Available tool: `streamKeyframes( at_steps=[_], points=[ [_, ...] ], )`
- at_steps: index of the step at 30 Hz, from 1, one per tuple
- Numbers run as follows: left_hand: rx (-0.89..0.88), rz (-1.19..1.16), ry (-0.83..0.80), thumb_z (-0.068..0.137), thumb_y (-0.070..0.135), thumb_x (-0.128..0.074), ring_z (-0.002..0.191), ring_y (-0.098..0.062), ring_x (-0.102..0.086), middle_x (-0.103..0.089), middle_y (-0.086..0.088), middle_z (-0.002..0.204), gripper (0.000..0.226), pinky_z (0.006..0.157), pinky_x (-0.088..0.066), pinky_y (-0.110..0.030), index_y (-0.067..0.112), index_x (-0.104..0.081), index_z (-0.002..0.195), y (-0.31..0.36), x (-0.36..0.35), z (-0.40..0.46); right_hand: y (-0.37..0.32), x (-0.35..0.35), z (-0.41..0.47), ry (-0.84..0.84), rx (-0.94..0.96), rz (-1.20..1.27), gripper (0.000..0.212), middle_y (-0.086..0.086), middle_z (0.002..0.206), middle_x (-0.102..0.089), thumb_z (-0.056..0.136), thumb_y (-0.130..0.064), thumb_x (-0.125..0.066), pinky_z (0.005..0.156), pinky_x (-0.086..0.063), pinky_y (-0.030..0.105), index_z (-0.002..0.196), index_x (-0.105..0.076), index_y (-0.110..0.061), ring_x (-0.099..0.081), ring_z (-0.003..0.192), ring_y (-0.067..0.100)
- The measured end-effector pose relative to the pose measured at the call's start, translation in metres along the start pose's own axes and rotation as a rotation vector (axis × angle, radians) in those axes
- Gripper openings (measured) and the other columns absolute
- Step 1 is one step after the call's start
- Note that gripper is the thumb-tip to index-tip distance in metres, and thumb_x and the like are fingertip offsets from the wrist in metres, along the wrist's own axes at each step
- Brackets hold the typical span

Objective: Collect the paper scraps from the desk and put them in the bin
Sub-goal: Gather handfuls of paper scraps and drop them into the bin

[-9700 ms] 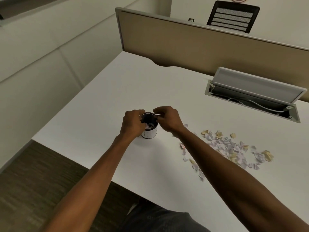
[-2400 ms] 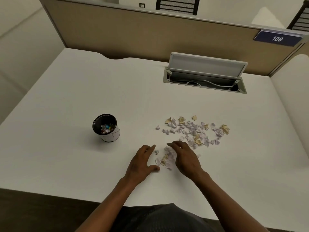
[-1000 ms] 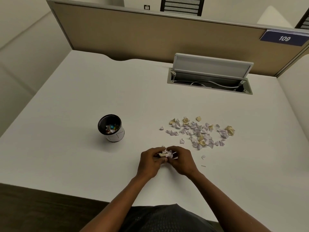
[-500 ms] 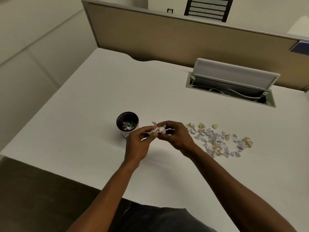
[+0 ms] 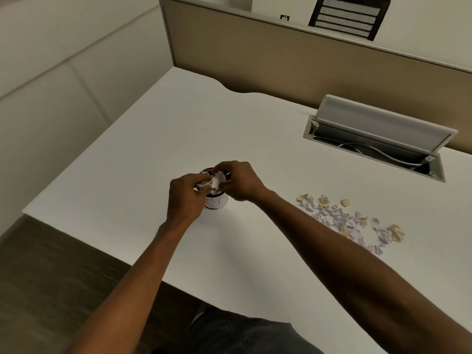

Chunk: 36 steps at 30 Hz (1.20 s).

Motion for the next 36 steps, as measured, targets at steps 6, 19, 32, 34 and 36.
streamKeyframes(
  at_steps=[6,19,32,34,36],
  points=[
    [-0.107,0.211,-0.027,0.086,0.026,-0.076,0.096,-0.025,-0.065,-0.075,-0.003,0.101,0.023,0.078,-0.057,-0.039,0.020,-0.074,0.108,0.000,-0.002,-0.002,-0.002,-0.007,-0.004,-0.014,0.079,-0.118,0.038,0.011,0.107,-0.073,0.082,-0.004,-0.066,0.078,-0.053,0.035,0.120,-0.066,-0.009,-0.066,0.097,0.030],
    [-0.286,0.247,0.076,0.088,0.017,-0.071,0.111,-0.022,-0.056,-0.072,-0.004,0.107,0.020,0.089,-0.056,-0.034,0.011,-0.073,0.107,0.006,-0.022,-0.024,0.022,0.009,-0.046,0.301,0.047,0.019,0.020,0.008,0.095,-0.075,0.087,-0.002,-0.063,0.076,-0.059,0.040,0.102,-0.075,-0.009,-0.070,0.083,0.022],
    [-0.487,0.176,-0.530,0.098,0.037,-0.058,0.148,-0.019,-0.031,-0.046,-0.002,0.153,0.049,0.118,-0.030,-0.035,0.016,-0.054,0.142,0.061,-0.169,-0.057,0.157,0.007,-0.241,0.397,-0.489,0.101,0.017,-0.011,0.101,-0.075,0.087,-0.018,-0.073,0.072,-0.060,0.026,0.102,-0.073,-0.026,-0.069,0.082,0.001],
    [-0.550,0.308,-0.656,0.102,0.043,-0.048,0.153,-0.019,-0.017,-0.030,-0.002,0.162,0.057,0.122,-0.018,-0.035,0.017,-0.039,0.152,0.065,-0.199,-0.054,0.165,0.007,-0.258,0.403,-0.538,0.108,0.018,-0.012,0.103,-0.074,0.088,-0.018,-0.072,0.073,-0.059,0.022,0.103,-0.073,-0.027,-0.069,0.084,0.001],
    [-0.634,0.464,-0.758,0.104,0.047,-0.038,0.155,-0.019,-0.005,-0.017,-0.002,0.166,0.061,0.125,-0.011,-0.038,0.019,-0.025,0.157,0.066,-0.226,-0.056,0.169,0.008,-0.269,0.413,-0.563,0.116,0.017,-0.012,0.104,-0.074,0.089,-0.018,-0.072,0.073,-0.059,0.023,0.104,-0.073,-0.027,-0.069,0.085,0.002]
  ],
)
Point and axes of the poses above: each hand's wrist, its own z-axis towards the middle knuckle, its own x-axis out of the back of the hand, y = z × x, the point moved 5 cm from there along z, towards the middle knuckle
